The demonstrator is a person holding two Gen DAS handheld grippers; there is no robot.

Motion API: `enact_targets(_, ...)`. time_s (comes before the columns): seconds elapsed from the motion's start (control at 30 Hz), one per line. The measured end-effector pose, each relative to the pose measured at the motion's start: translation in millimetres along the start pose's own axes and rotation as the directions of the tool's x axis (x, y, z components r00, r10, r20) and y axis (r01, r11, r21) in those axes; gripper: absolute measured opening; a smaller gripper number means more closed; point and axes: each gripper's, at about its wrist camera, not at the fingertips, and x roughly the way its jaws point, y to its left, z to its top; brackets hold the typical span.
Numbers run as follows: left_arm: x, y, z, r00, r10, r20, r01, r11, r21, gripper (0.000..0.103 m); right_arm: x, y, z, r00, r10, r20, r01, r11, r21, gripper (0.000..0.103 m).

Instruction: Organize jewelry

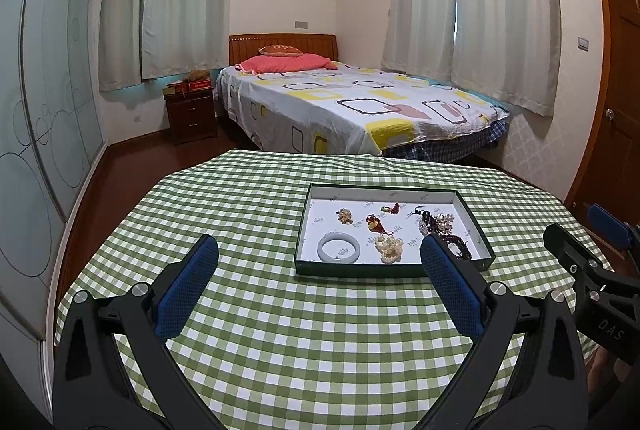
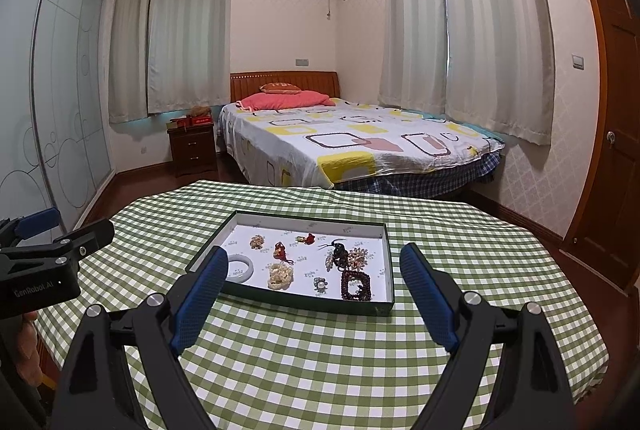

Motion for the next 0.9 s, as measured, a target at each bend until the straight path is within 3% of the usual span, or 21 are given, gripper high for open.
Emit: enact_targets(0.9,-2.5,-1.8,-2.3,1.000,-0.007,0.003,0.007,1.000,-0.004,0.098,-0.8,2.0,-1.1,1.000,0.002,-0.003,-0.002,1.000,0.001,0.085)
